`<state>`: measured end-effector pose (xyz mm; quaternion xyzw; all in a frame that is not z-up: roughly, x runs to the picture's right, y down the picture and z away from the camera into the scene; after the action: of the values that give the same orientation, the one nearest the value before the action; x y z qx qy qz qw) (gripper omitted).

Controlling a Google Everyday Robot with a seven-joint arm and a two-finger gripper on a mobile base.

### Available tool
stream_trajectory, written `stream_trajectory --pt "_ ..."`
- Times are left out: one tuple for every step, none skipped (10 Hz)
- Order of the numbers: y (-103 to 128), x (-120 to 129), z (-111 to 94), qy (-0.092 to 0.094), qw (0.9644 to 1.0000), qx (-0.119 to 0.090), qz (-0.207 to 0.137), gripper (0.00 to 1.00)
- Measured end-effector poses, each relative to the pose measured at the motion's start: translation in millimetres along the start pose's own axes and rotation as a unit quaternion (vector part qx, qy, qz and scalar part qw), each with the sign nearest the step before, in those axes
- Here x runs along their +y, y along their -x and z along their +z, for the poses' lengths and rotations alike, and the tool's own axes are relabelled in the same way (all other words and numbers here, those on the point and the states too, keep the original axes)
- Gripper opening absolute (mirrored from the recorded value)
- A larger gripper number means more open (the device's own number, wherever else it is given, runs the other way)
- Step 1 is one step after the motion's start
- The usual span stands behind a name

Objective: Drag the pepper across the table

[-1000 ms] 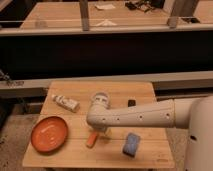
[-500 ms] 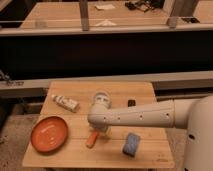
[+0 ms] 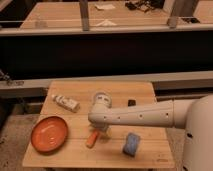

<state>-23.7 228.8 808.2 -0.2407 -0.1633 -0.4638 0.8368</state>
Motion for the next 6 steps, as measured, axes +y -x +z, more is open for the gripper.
stream_trajectory --pt "0.3 0.1 1.0 0.000 1.0000 -0.002 -0.001 0.73" --pt "0.2 0.8 2.5 0.001 1.0000 -0.004 -0.001 0.73" --pt "0.1 0.8 3.9 0.001 1.0000 -0.007 -0.001 0.73" --pt "-0.1 0.6 4.7 0.001 1.0000 -0.008 -0.001 0.73" --pt "-0.5 0.9 5.8 0.001 1.0000 -0.009 0.000 0.73" --pt "-0.6 1.1 6.7 0.001 0.9999 -0.011 0.000 0.73"
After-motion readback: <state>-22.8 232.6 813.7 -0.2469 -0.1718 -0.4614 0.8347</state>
